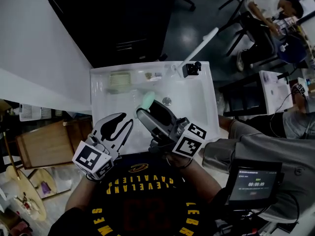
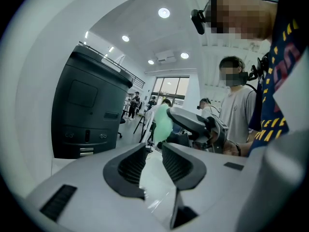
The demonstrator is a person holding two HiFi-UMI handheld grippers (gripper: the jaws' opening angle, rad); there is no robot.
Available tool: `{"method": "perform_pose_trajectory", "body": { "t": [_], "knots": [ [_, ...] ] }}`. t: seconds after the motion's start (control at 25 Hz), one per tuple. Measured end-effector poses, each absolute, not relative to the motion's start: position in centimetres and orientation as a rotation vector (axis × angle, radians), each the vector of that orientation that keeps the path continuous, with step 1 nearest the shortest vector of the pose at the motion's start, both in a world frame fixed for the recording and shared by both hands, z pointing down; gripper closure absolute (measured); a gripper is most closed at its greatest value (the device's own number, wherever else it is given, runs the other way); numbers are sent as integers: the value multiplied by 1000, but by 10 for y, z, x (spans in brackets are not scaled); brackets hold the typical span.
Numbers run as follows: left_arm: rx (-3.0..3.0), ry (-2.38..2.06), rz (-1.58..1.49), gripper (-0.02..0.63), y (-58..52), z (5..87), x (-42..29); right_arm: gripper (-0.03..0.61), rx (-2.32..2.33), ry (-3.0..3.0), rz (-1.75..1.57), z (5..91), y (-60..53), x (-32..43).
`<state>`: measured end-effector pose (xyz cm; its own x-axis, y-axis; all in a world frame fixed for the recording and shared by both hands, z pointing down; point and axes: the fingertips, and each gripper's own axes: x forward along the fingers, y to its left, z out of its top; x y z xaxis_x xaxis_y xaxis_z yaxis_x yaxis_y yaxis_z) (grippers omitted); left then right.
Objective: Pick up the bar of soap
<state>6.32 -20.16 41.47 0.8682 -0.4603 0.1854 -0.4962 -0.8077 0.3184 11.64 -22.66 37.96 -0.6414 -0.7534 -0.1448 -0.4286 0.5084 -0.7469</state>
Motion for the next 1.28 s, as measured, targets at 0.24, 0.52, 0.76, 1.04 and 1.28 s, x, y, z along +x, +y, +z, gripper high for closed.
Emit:
{"method": "perform_pose_trajectory", "body": {
  "t": [0.24, 0.52, 0.76, 1.04, 1.28],
  "knots": [
    [2683, -731, 147, 499, -200, 414, 62, 316, -953, 2309, -951, 375, -225, 115],
    [2681, -731, 145, 499, -199, 414, 61, 316, -948, 2318, -946, 374, -224, 112],
    [2689, -718, 148, 499, -198, 414, 62, 316, -951, 2325, -936, 373, -223, 112],
    [2684, -716, 153, 499, -197, 414, 62, 316, -950, 2326, -936, 372, -223, 111],
    [2670, -728, 156, 499, -196, 417, 62, 316, -944, 2331, -932, 371, -221, 111]
  ]
}}
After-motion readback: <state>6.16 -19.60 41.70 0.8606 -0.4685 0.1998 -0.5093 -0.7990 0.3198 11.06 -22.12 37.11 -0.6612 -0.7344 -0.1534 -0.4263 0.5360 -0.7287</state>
